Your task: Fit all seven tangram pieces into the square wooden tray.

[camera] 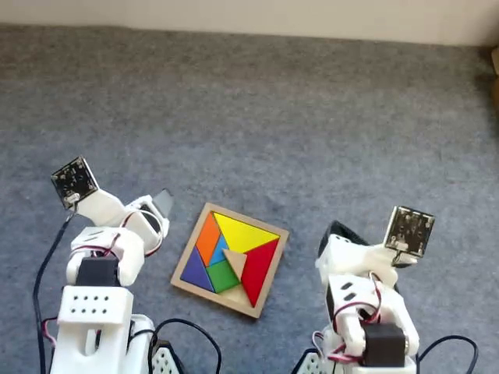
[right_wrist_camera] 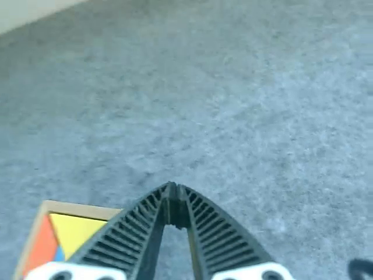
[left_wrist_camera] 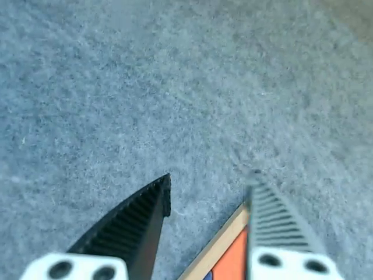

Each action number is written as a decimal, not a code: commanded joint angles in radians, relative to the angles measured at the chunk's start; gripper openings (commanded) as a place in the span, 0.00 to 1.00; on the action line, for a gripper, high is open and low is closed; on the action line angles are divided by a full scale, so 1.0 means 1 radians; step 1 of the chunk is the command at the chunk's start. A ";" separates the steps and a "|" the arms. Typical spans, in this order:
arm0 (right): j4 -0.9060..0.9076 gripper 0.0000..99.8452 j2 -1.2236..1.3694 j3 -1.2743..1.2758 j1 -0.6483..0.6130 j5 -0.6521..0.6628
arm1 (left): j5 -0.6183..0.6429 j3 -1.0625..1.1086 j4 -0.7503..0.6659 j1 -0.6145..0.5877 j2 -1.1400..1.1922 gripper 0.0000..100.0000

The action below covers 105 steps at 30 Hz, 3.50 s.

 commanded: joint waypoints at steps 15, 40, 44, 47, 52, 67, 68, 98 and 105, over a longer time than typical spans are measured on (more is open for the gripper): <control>-0.027 0.01 0.670 -0.410 -0.323 0.041 | -0.296 0.335 0.006 -0.025 -0.367 0.01; -0.585 0.01 1.113 -0.211 -0.717 0.284 | -0.330 0.398 0.153 -0.024 -0.667 0.01; -0.613 0.01 1.190 -0.213 -0.717 0.284 | -0.330 0.398 0.153 -0.024 -0.667 0.01; -0.613 0.01 1.224 -0.205 -0.717 0.284 | -0.330 0.398 0.153 -0.024 -0.667 0.01; -0.593 0.01 1.237 -0.191 -0.717 0.284 | -0.330 0.398 0.153 -0.024 -0.667 0.01; -0.384 0.01 1.228 -0.174 -0.734 0.292 | -0.330 0.398 0.153 -0.024 -0.665 0.01; -0.375 0.01 1.228 -0.174 -0.746 0.292 | -0.330 0.398 0.153 -0.024 -0.665 0.01; -0.174 0.01 1.066 -0.292 -0.881 0.417 | -0.330 0.398 0.153 -0.024 -0.664 0.01; -0.185 0.01 0.921 -0.269 -0.782 0.417 | -0.330 0.398 0.153 -0.024 -0.664 0.01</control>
